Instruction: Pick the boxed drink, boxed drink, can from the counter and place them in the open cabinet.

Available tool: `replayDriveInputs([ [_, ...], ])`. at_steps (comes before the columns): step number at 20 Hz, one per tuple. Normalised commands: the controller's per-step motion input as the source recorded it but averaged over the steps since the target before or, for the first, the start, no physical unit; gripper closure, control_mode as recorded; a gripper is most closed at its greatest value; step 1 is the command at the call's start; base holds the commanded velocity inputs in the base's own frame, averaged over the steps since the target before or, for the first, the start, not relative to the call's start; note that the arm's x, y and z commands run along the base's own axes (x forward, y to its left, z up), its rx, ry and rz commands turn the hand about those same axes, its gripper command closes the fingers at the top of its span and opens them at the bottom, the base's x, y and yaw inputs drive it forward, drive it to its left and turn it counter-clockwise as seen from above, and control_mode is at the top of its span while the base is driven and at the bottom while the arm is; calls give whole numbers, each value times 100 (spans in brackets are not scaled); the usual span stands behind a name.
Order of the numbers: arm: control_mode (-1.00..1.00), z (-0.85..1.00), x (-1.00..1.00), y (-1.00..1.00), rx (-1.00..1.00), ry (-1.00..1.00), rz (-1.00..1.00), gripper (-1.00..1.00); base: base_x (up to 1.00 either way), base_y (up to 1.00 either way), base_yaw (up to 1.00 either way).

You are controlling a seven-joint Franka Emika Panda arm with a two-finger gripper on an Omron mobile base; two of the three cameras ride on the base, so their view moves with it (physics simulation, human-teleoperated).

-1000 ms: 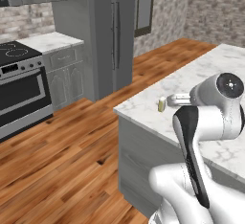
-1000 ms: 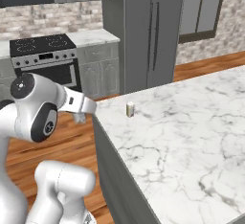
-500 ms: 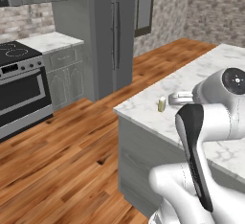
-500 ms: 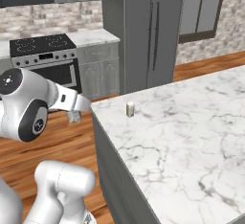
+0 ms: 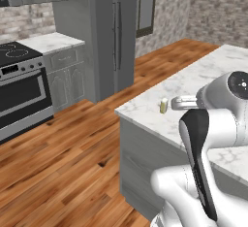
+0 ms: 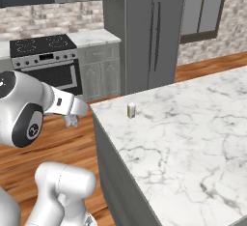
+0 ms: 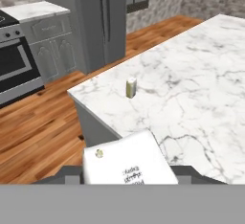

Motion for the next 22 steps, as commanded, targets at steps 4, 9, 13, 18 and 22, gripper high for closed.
replayDriveInputs([
  [4, -100, 0, 0, 0, 0, 0, 0, 100, 0, 0, 0],
  [9, 100, 0, 0, 0, 0, 0, 0, 100, 0, 0, 0],
  [13, 100, 0, 0, 0, 0, 0, 0, 100, -5, 0, 1],
  [18, 100, 0, 0, 0, 0, 0, 0, 100, -28, 0, 7],
  [22, 100, 0, 0, 0, 0, 0, 0, 100, -31, 0, 12],
])
